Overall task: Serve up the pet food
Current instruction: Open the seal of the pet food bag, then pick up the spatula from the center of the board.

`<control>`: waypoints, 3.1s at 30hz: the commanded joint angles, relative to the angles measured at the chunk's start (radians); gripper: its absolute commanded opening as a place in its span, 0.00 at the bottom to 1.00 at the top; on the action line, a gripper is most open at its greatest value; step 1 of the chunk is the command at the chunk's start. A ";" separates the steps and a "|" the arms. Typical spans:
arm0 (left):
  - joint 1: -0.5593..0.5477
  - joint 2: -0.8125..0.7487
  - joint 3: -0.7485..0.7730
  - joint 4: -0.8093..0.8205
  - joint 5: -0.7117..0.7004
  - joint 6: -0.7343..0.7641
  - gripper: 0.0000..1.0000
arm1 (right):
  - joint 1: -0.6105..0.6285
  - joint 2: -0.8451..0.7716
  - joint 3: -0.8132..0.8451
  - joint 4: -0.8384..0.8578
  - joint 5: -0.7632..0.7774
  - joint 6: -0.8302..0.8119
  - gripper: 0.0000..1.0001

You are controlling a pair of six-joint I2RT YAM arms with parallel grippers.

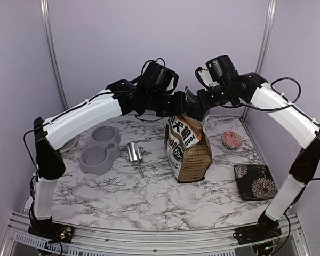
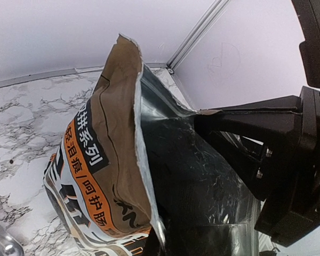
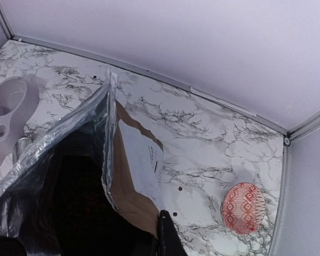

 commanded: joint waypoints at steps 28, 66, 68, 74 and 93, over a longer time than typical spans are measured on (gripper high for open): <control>0.105 -0.415 -0.724 0.219 -0.004 -0.042 0.00 | 0.194 0.008 0.053 0.201 0.159 -0.073 0.00; 0.154 -0.532 -0.779 0.086 -0.098 0.062 0.68 | 0.115 -0.096 -0.005 0.250 0.140 -0.062 0.00; 0.152 -0.551 -0.827 0.097 -0.109 0.060 0.72 | 0.096 -0.113 -0.027 0.263 0.116 -0.058 0.03; 0.151 -0.538 -0.930 0.134 -0.083 0.030 0.75 | 0.069 -0.118 -0.016 0.264 0.082 -0.086 0.18; 0.076 -0.369 -1.053 0.195 -0.049 -0.150 0.72 | 0.032 -0.228 -0.119 0.366 -0.098 -0.119 0.48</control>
